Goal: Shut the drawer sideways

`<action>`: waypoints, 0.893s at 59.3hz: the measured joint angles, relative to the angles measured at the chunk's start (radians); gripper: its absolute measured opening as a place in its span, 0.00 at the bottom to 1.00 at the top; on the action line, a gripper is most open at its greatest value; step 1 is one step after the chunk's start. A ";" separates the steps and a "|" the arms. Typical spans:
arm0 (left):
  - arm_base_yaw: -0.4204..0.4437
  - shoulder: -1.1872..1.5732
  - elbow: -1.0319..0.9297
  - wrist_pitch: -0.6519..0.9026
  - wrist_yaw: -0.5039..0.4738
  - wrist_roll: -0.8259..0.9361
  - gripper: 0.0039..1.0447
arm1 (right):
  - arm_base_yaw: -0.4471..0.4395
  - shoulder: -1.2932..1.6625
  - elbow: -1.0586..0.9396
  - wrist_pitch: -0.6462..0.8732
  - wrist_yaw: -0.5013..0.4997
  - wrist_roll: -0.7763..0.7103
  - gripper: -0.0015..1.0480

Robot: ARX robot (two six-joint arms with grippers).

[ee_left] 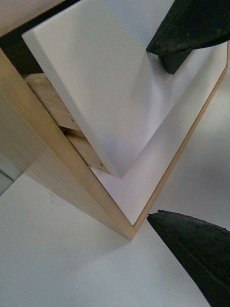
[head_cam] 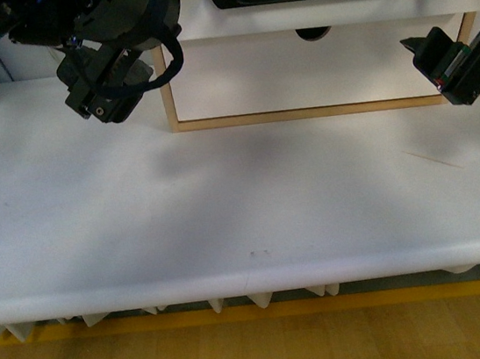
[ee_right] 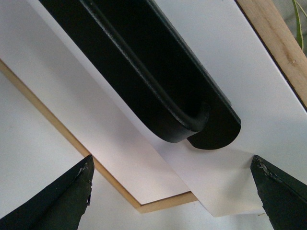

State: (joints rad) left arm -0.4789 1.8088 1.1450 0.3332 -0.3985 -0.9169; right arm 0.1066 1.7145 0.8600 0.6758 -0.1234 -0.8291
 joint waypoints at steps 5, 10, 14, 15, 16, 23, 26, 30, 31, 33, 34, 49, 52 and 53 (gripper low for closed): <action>0.006 0.021 0.027 -0.003 0.008 0.000 0.95 | -0.003 0.026 0.032 -0.007 0.000 0.001 0.91; 0.009 0.047 0.061 -0.008 0.016 0.000 0.95 | -0.005 0.060 0.073 -0.018 0.000 0.004 0.91; 0.012 0.066 0.087 -0.015 0.018 0.000 0.95 | -0.005 0.080 0.099 -0.026 0.001 0.005 0.91; 0.012 0.069 0.091 -0.016 0.018 0.000 0.95 | -0.005 0.084 0.104 -0.026 0.001 0.005 0.91; 0.012 0.072 0.095 -0.018 0.018 0.000 0.95 | -0.005 0.089 0.109 -0.027 0.002 0.005 0.91; 0.015 0.092 0.122 -0.026 0.018 0.000 0.95 | -0.005 0.117 0.139 -0.032 0.012 0.007 0.91; 0.017 0.095 0.126 -0.027 0.018 0.000 0.95 | -0.005 0.126 0.146 -0.035 0.018 0.007 0.91; 0.017 0.099 0.133 -0.033 0.016 0.000 0.95 | -0.005 0.134 0.153 -0.036 0.022 0.008 0.91; 0.017 0.100 0.134 -0.034 0.016 0.000 0.95 | -0.005 0.134 0.154 -0.036 0.023 0.009 0.91; 0.018 0.102 0.137 -0.037 0.017 0.000 0.95 | -0.005 0.137 0.156 -0.036 0.026 0.010 0.91; 0.018 0.103 0.138 -0.038 0.017 0.000 0.95 | -0.005 0.138 0.158 -0.036 0.028 0.011 0.91; 0.018 0.103 0.138 -0.039 0.013 -0.001 0.95 | -0.005 0.136 0.160 -0.044 0.021 0.020 0.91; 0.021 0.092 0.121 -0.034 0.015 0.000 0.95 | -0.005 0.123 0.149 -0.044 0.011 0.027 0.91; 0.021 0.085 0.112 -0.032 0.020 0.000 0.95 | -0.005 0.117 0.142 -0.043 0.008 0.027 0.91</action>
State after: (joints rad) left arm -0.4576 1.8938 1.2572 0.3016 -0.3782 -0.9165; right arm 0.1013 1.8313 1.0023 0.6323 -0.1154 -0.8021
